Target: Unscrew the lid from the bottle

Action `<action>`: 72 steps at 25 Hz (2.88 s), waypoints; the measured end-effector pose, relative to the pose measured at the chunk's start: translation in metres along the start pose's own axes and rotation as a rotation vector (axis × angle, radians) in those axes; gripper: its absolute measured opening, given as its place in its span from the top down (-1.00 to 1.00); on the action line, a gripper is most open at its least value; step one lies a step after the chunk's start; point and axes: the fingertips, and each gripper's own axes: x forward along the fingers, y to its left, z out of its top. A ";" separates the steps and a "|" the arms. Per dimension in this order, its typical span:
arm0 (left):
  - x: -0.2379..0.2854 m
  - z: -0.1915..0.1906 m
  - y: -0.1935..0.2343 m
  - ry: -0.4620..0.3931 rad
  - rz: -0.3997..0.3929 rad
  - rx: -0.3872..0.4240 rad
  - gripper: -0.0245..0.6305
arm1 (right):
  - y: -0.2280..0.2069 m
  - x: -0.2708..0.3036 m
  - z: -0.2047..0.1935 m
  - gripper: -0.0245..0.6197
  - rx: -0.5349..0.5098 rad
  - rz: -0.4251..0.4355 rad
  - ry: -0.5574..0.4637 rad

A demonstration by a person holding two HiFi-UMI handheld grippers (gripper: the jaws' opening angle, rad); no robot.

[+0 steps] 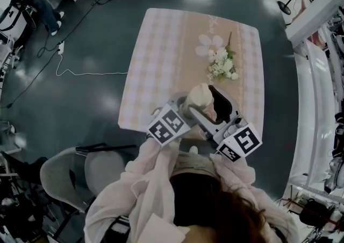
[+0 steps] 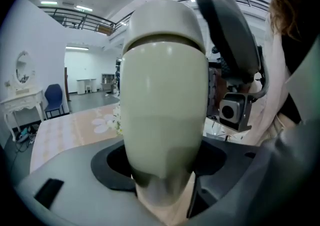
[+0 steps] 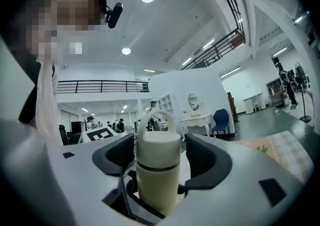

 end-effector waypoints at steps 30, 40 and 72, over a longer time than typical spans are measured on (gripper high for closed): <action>-0.020 -0.006 -0.056 -0.037 -0.510 0.168 -0.04 | 0.031 -0.019 0.007 0.01 -0.016 0.262 -0.068; -0.011 0.014 0.006 -0.044 -0.068 0.026 -0.04 | 0.000 -0.011 0.007 -0.13 -0.006 0.077 -0.021; -0.014 -0.031 -0.046 0.090 -0.380 0.126 -0.04 | 0.000 -0.023 0.030 -0.02 0.009 0.096 -0.099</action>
